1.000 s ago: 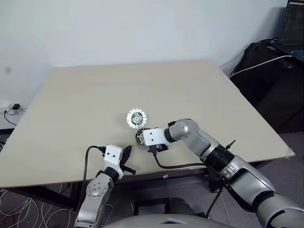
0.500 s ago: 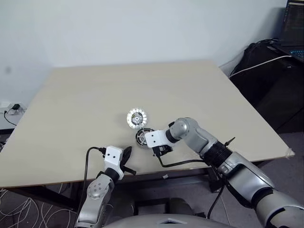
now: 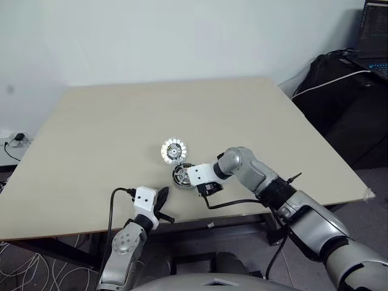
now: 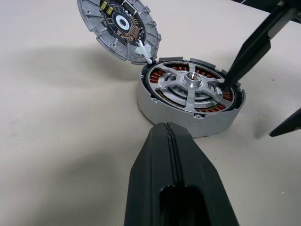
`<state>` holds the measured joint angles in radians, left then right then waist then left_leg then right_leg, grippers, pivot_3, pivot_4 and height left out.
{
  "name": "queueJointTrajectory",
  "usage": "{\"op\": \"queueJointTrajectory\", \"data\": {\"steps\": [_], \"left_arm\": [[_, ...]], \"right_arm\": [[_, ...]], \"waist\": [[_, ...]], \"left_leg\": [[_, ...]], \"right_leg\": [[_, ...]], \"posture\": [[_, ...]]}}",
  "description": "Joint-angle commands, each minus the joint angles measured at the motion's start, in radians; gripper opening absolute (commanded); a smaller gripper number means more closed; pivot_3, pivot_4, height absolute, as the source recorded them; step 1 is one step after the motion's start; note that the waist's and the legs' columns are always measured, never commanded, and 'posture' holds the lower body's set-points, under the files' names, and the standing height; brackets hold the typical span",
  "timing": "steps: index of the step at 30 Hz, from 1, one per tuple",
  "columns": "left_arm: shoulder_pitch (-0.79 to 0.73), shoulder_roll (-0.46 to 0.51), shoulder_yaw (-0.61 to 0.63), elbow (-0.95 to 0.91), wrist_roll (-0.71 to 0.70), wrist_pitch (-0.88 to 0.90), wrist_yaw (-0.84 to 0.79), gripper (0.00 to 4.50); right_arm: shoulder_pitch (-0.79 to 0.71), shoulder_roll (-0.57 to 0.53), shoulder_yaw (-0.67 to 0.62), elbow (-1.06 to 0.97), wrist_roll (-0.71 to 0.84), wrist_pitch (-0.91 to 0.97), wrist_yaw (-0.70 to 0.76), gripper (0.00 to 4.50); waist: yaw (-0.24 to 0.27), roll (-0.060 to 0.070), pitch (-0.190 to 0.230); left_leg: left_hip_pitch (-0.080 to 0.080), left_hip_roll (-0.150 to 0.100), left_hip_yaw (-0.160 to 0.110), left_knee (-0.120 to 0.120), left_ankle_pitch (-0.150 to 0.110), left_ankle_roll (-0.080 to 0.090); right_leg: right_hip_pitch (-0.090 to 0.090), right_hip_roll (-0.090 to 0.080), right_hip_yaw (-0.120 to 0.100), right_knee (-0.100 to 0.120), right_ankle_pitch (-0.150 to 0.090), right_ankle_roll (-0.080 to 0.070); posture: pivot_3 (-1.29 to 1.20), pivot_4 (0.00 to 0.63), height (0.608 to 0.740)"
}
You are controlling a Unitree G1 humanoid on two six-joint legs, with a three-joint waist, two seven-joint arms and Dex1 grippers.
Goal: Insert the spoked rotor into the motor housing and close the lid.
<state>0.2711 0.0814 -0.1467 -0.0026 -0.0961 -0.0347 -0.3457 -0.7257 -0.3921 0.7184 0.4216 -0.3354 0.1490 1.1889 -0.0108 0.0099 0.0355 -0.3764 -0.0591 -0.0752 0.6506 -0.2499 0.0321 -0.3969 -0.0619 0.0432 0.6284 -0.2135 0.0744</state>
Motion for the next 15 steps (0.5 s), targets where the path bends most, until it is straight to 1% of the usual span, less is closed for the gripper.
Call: {"op": "queueJointTrajectory", "data": {"steps": [1, 2, 6, 8, 10, 15], "left_arm": [[-0.004, -0.005, 0.004, -0.028, -0.007, -0.021, 0.009, 0.00], [-0.003, -0.005, 0.004, -0.031, -0.008, -0.020, 0.011, 0.00], [0.000, -0.008, 0.002, -0.039, -0.008, -0.017, 0.018, 0.00], [0.001, -0.009, 0.000, -0.043, -0.009, -0.015, 0.021, 0.00], [0.002, -0.010, -0.002, -0.046, -0.009, -0.014, 0.024, 0.00], [0.003, -0.013, -0.004, -0.053, -0.009, -0.011, 0.028, 0.00]], "right_arm": [[-0.032, 0.011, -0.015, 0.009, -0.010, -0.020, 0.007, 2.73], [-0.033, 0.014, -0.015, 0.014, -0.013, -0.021, 0.008, 2.53], [-0.037, 0.019, -0.015, 0.025, -0.022, -0.026, 0.014, 1.33], [-0.038, 0.018, -0.013, 0.027, -0.026, -0.029, 0.017, 0.65], [-0.038, 0.017, -0.014, 0.027, -0.028, -0.031, 0.018, 0.12], [-0.035, 0.016, -0.018, 0.027, -0.032, -0.032, 0.019, 0.12]], "waist": [[0.000, 0.000, 0.000], [0.000, 0.000, 0.000], [0.000, 0.001, -0.001], [0.000, 0.002, -0.001], [0.002, 0.001, -0.001], [0.000, 0.002, -0.001]], "left_leg": [[0.000, 0.000, 0.000, 0.000, 0.000, 0.000], [0.000, 0.000, 0.000, 0.000, 0.000, 0.000], [0.000, 0.000, 0.000, 0.000, 0.000, 0.000], [0.000, 0.000, 0.000, 0.000, 0.000, 0.000], [0.000, 0.000, -0.001, 0.000, 0.000, 0.000], [0.000, 0.000, 0.000, 0.000, 0.000, 0.000]], "right_leg": [[0.000, 0.000, 0.000, 0.000, 0.000, 0.000], [0.000, 0.000, 0.000, 0.000, 0.000, 0.000], [0.000, 0.000, 0.000, 0.000, 0.000, 0.000], [0.000, 0.000, 0.000, 0.000, 0.000, 0.000], [0.000, 0.000, 0.000, 0.000, 0.000, 0.000], [0.000, 0.000, 0.000, 0.000, 0.000, -0.001]], "posture": [[0.00, 0.000, 0.740], [0.00, 0.000, 0.740], [0.00, 0.000, 0.740], [0.00, 0.000, 0.740], [0.00, 0.000, 0.740], [0.00, 0.000, 0.740]]}}
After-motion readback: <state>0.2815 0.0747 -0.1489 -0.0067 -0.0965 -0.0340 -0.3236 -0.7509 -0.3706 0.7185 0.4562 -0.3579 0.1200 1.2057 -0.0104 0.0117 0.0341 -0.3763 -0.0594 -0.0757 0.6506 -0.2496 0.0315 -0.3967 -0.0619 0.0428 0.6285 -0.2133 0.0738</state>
